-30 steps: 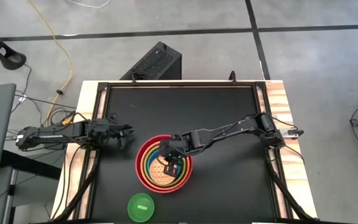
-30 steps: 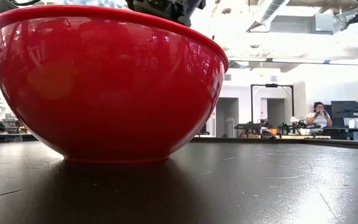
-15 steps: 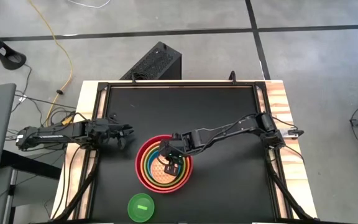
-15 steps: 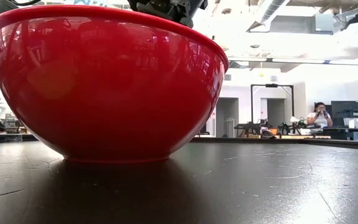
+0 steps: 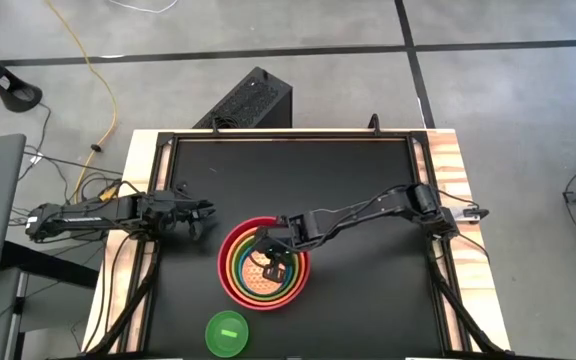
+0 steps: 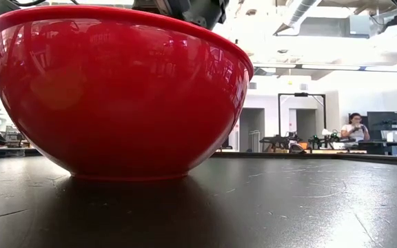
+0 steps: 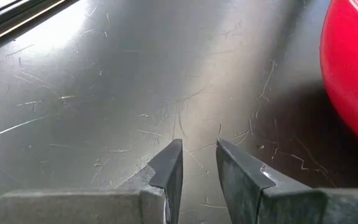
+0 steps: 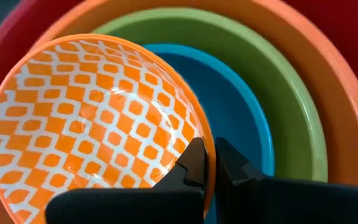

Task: Nest bowls inside each other
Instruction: Stack the orange pattern bowl on top of the blue bowl, then stack the transparent green bowl on top of the orange patterned bowl

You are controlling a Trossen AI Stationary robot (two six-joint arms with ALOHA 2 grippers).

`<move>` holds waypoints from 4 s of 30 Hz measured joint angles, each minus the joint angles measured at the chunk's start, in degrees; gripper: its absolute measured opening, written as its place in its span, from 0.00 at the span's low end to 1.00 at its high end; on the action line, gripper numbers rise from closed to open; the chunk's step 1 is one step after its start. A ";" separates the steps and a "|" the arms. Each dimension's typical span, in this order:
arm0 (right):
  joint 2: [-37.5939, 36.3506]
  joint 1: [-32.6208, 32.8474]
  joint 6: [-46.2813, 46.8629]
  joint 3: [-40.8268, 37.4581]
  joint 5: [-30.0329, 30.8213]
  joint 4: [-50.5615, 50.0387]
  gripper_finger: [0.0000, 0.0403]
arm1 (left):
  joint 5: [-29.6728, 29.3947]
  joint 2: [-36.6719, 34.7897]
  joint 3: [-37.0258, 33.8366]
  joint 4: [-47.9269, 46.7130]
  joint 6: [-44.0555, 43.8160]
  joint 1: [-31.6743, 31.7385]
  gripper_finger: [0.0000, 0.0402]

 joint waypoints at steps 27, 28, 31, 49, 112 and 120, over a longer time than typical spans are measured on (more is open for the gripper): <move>-0.05 -1.21 2.77 0.01 1.63 -2.00 0.34 | -0.01 0.00 0.00 0.07 -0.01 0.02 0.22; -0.03 -1.39 2.75 0.31 1.62 -2.81 0.36 | -0.02 0.00 0.00 0.07 0.01 0.00 0.22; -0.03 -1.86 2.73 2.44 1.41 -6.45 0.42 | 0.00 0.00 0.00 0.09 0.00 0.01 0.22; -0.10 -2.10 -2.93 8.97 1.48 -10.09 0.32 | 0.00 0.00 0.00 0.09 0.00 0.00 0.22; 0.07 21.44 -22.05 4.14 -4.63 33.36 0.01 | 0.01 -0.02 0.00 0.09 0.01 0.00 0.22; 4.27 27.48 -23.22 4.16 -4.13 37.97 0.02 | 0.01 -0.01 0.00 0.09 -0.01 0.01 0.22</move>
